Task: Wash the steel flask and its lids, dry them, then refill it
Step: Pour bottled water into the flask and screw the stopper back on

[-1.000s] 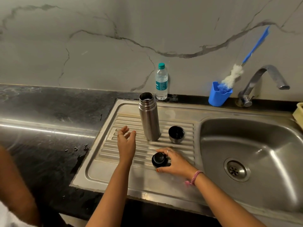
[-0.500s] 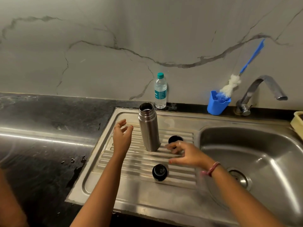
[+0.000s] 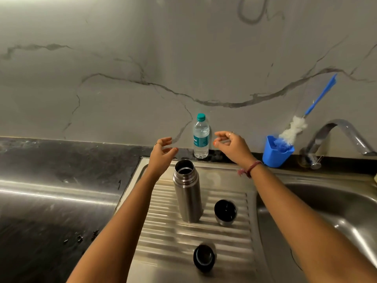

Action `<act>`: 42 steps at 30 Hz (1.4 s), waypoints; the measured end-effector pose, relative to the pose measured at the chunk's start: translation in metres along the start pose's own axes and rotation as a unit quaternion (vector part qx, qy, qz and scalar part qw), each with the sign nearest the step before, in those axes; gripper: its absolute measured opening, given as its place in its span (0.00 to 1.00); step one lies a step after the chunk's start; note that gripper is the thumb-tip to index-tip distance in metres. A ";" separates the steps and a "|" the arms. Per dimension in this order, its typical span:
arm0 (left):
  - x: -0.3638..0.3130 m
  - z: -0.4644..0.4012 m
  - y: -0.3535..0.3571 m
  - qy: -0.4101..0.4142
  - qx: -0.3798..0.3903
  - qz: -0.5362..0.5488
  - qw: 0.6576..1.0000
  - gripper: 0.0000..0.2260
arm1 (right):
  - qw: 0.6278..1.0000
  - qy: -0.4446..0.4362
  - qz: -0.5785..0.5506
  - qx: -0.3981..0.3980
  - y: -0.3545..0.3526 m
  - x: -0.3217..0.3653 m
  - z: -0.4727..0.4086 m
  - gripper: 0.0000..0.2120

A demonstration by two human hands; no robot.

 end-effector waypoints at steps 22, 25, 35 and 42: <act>0.015 -0.057 0.018 0.014 0.055 -0.043 0.997 0.21 | 0.970 -0.016 0.238 -0.051 0.042 0.013 -0.109 0.18; 0.007 -0.055 0.009 0.029 0.051 -0.044 0.997 0.21 | 0.973 -0.027 0.216 -0.076 0.032 0.018 -0.099 0.18; -0.050 -0.029 -0.019 0.097 0.036 -0.041 0.994 0.19 | 0.967 -0.148 0.162 -0.127 -0.022 0.115 -0.056 0.18; -0.119 0.018 -0.026 0.180 0.027 -0.046 0.982 0.22 | 0.962 -0.198 0.128 -0.136 -0.061 0.181 -0.004 0.15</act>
Point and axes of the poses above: each hand's wrist, its own z-axis away from the middle knuckle, its own y-axis out of the palm, x = y × z, the point moved 2 cm from there along -z, towards the middle knuckle, and after that the axes turned 5 degrees about -z, right-handed, at the moved point
